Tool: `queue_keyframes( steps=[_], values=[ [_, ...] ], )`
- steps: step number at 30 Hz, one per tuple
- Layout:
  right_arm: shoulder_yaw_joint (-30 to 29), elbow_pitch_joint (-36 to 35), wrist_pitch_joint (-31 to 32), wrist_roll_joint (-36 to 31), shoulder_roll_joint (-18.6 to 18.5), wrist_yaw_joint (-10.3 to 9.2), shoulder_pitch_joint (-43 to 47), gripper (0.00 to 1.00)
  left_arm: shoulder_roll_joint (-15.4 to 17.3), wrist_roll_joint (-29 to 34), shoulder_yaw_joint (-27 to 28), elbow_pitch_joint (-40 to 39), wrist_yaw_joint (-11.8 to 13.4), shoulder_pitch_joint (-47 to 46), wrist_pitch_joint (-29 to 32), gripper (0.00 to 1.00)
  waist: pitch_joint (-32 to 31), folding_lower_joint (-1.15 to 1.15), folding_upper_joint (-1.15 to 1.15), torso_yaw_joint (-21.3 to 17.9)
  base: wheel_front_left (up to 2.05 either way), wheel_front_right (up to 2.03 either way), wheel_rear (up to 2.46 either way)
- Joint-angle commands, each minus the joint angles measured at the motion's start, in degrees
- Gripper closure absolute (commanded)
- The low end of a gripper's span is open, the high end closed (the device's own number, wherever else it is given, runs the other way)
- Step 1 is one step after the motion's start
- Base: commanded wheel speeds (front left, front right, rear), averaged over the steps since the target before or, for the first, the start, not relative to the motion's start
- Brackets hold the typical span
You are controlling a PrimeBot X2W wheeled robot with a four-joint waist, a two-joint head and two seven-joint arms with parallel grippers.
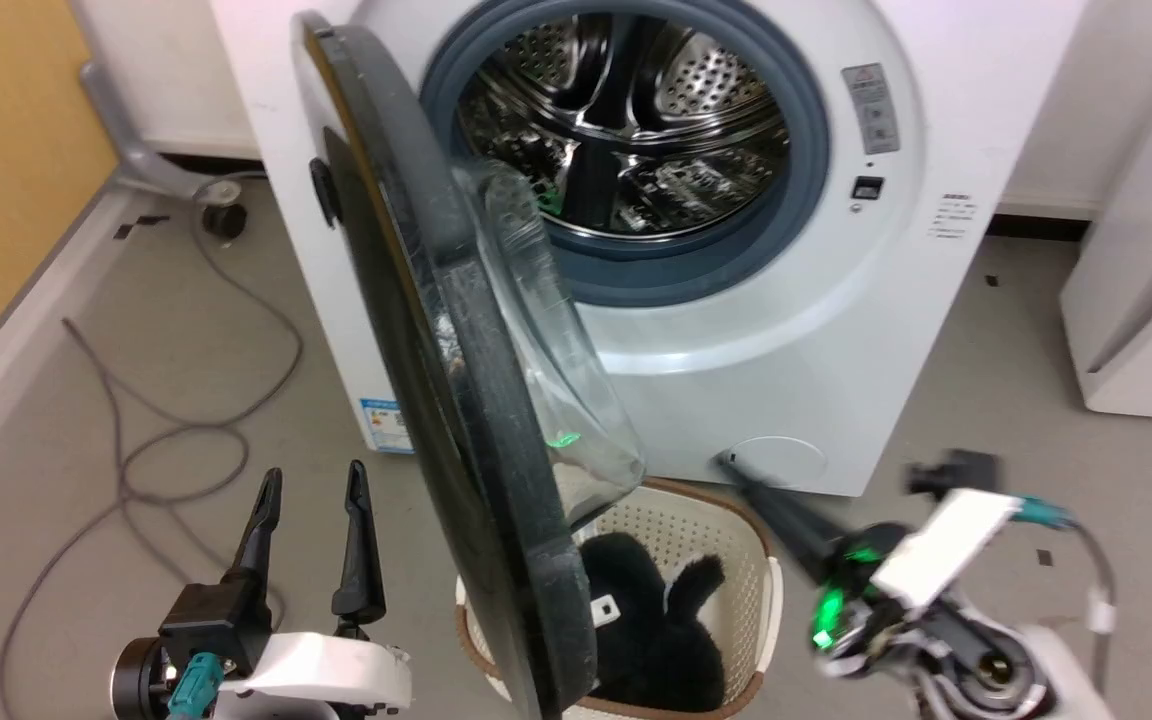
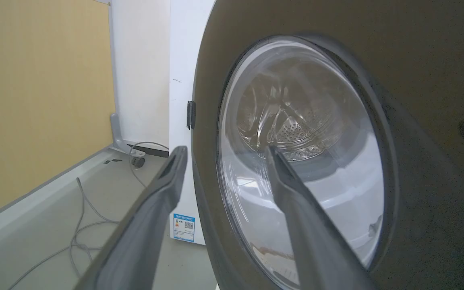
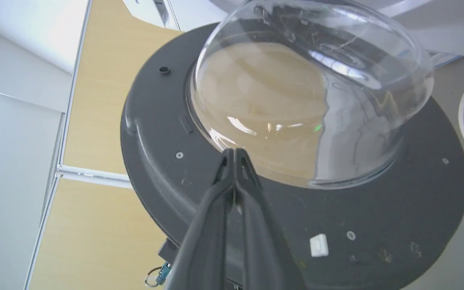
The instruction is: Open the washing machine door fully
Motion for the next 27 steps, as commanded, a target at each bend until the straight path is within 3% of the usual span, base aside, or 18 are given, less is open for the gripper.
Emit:
queue_keyframes(
  steps=[1,5,11,16,19,21,23,24,27],
  values=[
    [-0.8,-0.9,-1.0,-0.2,0.1,0.06,1.1,1.00,0.1,0.2,0.1,-0.2,0.1,0.5,-0.3,0.00,-0.3,0.01,0.00,-0.5,0.00,0.00,0.00],
    [-4.7,-5.7,-8.3,-3.5,-0.3,0.06,3.1,1.00,0.1,0.3,0.3,-0.2,0.2,0.9,-0.3,0.00,-0.7,0.01,0.00,-1.3,0.00,0.00,0.00],
    [-6.3,-11.4,-25.3,-16.4,-2.9,0.06,5.4,1.00,0.1,0.7,0.7,-0.4,-0.1,1.2,-0.3,0.00,-0.9,0.01,0.00,-2.5,0.00,0.00,0.00],
    [-3.7,-9.9,-42.9,-37.9,-9.1,0.06,6.7,1.00,0.1,0.8,1.0,-0.4,-0.2,1.4,-0.3,0.00,-1.0,0.01,0.00,-3.1,0.00,0.00,0.00],
    [-6.6,-7.7,-44.7,-52.3,-8.8,0.06,7.4,1.00,0.1,0.8,1.1,-0.5,-0.1,1.6,-0.3,0.00,-1.1,0.01,0.00,-3.5,0.00,0.00,0.00],
    [-10.1,-8.9,-44.7,-63.7,-7.1,0.06,8.1,0.75,0.1,0.8,1.3,-0.5,0.0,1.7,-0.3,0.00,-1.0,0.01,0.00,-3.7,0.00,0.00,0.00],
    [-12.1,-9.8,-44.7,-71.4,-4.4,0.06,9.7,0.31,0.1,0.8,1.3,-0.6,-0.1,1.7,-0.3,0.00,-1.0,0.01,0.00,-3.8,0.00,0.00,0.00],
    [-12.6,-10.1,-44.7,-75.2,-3.7,0.06,10.4,0.00,0.1,0.8,1.2,-0.6,-0.1,1.7,-0.3,0.00,-1.0,0.01,0.00,-3.8,0.00,0.00,0.00],
    [-14.3,-10.5,-44.7,-84.1,-2.0,0.06,12.4,0.00,0.1,1.0,1.2,-0.5,-0.2,1.6,-0.3,0.00,-1.1,0.01,0.00,-3.7,0.00,0.00,0.00]
  ],
)
